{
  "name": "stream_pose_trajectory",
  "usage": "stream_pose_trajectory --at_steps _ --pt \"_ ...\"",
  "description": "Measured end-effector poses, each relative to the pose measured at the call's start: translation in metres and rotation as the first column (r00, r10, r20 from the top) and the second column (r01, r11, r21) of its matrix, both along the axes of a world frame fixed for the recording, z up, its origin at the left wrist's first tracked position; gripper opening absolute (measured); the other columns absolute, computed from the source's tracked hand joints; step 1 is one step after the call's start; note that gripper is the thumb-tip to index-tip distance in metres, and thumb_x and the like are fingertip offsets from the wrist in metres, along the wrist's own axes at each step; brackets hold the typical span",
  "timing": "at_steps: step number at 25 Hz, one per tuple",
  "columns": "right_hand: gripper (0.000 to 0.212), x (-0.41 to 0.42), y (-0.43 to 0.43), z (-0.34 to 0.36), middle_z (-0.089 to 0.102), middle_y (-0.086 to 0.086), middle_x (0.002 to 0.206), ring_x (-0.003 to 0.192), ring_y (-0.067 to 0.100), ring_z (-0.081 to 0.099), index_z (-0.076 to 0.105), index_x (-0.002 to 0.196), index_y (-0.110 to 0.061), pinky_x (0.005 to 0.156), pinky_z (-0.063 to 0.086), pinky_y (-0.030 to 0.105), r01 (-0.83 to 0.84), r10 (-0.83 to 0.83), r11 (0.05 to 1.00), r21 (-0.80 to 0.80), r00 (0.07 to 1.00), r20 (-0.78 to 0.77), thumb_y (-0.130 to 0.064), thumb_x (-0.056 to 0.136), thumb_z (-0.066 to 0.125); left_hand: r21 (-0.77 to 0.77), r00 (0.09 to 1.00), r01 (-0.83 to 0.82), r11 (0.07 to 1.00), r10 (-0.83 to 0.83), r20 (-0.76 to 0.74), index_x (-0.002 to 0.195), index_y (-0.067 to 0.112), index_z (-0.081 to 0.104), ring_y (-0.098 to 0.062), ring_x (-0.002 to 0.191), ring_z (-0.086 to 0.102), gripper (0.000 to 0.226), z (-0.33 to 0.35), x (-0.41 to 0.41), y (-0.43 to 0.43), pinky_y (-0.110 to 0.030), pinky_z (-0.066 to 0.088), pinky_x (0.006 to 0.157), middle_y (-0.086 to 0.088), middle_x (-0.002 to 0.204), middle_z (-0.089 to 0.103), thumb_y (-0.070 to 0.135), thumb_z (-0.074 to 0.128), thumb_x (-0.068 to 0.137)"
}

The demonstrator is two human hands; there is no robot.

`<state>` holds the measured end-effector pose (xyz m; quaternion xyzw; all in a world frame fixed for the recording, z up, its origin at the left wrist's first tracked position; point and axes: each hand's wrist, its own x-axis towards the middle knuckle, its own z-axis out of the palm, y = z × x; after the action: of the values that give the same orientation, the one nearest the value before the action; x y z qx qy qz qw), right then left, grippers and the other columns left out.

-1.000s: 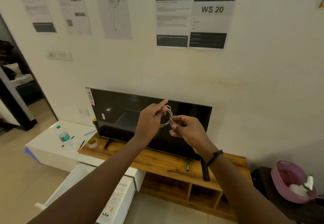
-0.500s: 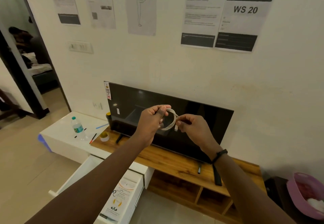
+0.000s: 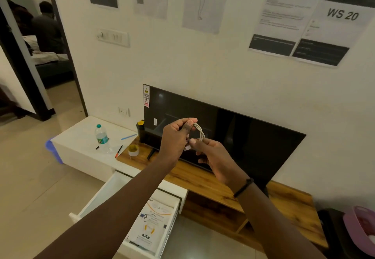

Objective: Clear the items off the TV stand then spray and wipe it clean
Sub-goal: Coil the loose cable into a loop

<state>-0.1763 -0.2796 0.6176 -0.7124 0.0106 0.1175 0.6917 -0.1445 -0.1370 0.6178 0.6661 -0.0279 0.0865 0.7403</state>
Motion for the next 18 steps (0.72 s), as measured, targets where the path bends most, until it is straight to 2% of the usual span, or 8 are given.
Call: stream_pose_trajectory --at_steps 2,4,6,9,12,15,18 --pt "0.030 0.005 0.026 -0.009 0.075 0.001 0.096 0.092 0.019 0.061 0.077 0.106 -0.015 0.081 0.052 0.030 0.007 -0.005 0.998 -0.058 1.000 0.029 -0.038 0.087 0.075 0.003 1.000 -0.016 1.000 0.016 0.003 0.098 0.044 0.073 0.004 0.063 0.062 0.021 -0.013 0.004 0.020 -0.013 0.054 0.058 0.014 0.087 0.077 0.027 0.061 0.102" --pt "0.016 0.013 0.041 -0.016 0.073 0.003 0.089 0.087 0.022 0.060 0.076 0.104 -0.012 0.077 0.053 0.029 0.041 -0.041 0.999 0.001 0.999 0.034 -0.023 0.094 0.073 0.003 0.999 -0.047 0.999 0.047 -0.002 0.099 0.045 0.071 0.005 0.065 0.062 0.022 -0.023 0.009 0.034 -0.011 0.053 0.059 0.016 0.087 0.076 0.026 0.060 0.103" --pt "0.010 0.028 0.048 -0.023 0.074 0.002 0.087 0.088 0.023 0.062 0.077 0.103 -0.013 0.079 0.054 0.031 0.067 -0.067 0.998 -0.010 0.998 -0.006 -0.018 0.096 0.071 -0.016 0.995 -0.088 0.996 0.087 -0.039 0.099 0.044 0.071 0.008 0.068 0.063 0.023 -0.031 0.019 0.047 -0.009 0.051 0.059 0.021 0.084 0.074 0.025 0.058 0.104" --pt "0.011 0.058 0.063 -0.035 0.077 -0.002 0.093 0.090 0.018 0.067 0.079 0.100 -0.022 0.076 0.056 0.031 -0.035 0.026 0.997 -0.062 0.989 -0.145 -0.027 0.096 0.070 -0.047 0.982 -0.152 0.987 0.145 -0.124 0.097 0.042 0.072 0.010 0.071 0.065 0.024 -0.046 0.043 0.064 -0.007 0.051 0.060 0.024 0.081 0.074 0.024 0.058 0.104" --pt "0.019 0.089 0.078 -0.059 0.077 0.003 0.103 0.089 0.018 0.069 0.081 0.094 -0.027 0.074 0.058 0.030 -0.124 0.123 0.992 0.006 0.966 -0.228 -0.035 0.098 0.064 -0.011 0.967 -0.174 0.985 0.169 -0.189 0.096 0.040 0.075 0.005 0.075 0.069 0.024 -0.070 0.071 0.079 -0.009 0.052 0.062 0.017 0.085 0.076 0.024 0.058 0.105" --pt "0.027 0.120 0.083 -0.096 0.076 0.006 0.109 0.096 0.019 0.066 0.081 0.102 -0.021 0.079 0.056 0.028 -0.142 0.152 0.988 0.062 0.967 -0.204 -0.032 0.104 0.057 0.123 0.945 -0.038 0.992 0.076 -0.318 0.099 0.040 0.073 0.000 0.087 0.072 0.024 -0.097 0.103 0.100 -0.012 0.054 0.065 0.018 0.092 0.076 0.027 0.054 0.106" --pt "0.029 0.147 0.084 -0.134 0.078 0.001 0.105 0.093 0.015 0.066 0.078 0.108 -0.015 0.081 0.055 0.027 -0.204 0.200 0.979 0.009 0.945 -0.258 -0.033 0.105 0.055 0.280 0.900 0.245 0.928 -0.109 -0.423 0.119 0.040 0.069 -0.003 0.100 0.070 0.020 -0.123 0.131 0.125 -0.021 0.057 0.082 0.013 0.109 0.072 0.032 0.060 0.103"
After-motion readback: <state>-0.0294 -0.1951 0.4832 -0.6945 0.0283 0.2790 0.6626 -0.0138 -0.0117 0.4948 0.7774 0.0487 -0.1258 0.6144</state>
